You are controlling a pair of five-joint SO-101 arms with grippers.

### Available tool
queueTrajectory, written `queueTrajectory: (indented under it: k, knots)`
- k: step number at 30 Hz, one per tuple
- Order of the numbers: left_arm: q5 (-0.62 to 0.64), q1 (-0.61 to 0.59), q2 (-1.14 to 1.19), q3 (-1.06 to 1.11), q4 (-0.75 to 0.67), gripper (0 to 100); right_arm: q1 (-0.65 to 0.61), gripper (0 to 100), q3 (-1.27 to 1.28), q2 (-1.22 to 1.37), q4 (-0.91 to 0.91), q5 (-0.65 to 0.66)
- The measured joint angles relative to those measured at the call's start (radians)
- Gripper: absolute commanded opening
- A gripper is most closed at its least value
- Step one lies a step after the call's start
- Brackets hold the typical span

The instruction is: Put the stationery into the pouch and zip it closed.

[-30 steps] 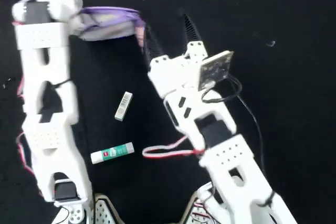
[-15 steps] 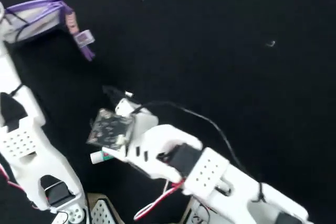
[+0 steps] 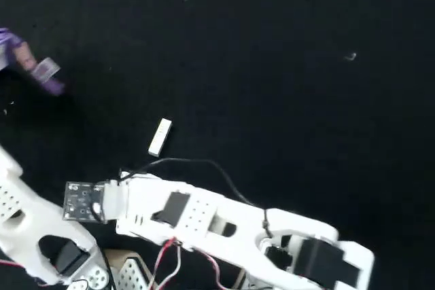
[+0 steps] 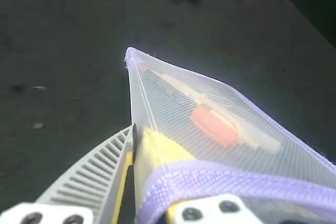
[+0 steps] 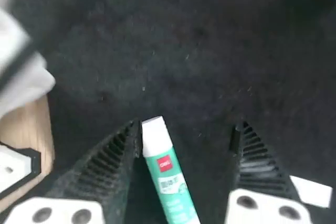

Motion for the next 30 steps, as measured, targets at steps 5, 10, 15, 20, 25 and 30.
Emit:
queueTrajectory:
  k: [5, 10, 15, 20, 25, 30]
  knots:
    - [-0.023, -0.06, 0.0, 0.0, 0.0, 3, 0.0, 26.5, -0.092, 0.135, 0.069, 0.086]
    - [-0.025, -0.086, 0.002, 0.0, 0.0, 3, 0.0, 26.4, -0.233, 0.258, 0.195, 0.118]
    - [-0.025, -0.078, 0.0, 0.0, 0.0, 3, 0.0, 19.7, -0.394, 0.43, 0.384, 0.117]
    - [-0.025, -0.084, 0.002, 0.0, 0.0, 3, -0.003, 17.0, -0.471, 0.479, 0.443, 0.115]
    - [-0.025, -0.084, 0.002, 0.0, 0.0, 3, -0.002, 12.3, -0.473, 0.483, 0.451, 0.114]
    - [-0.025, -0.084, 0.002, 0.0, 0.0, 3, 0.021, 2.1, -0.499, 0.489, 0.46, 0.118]
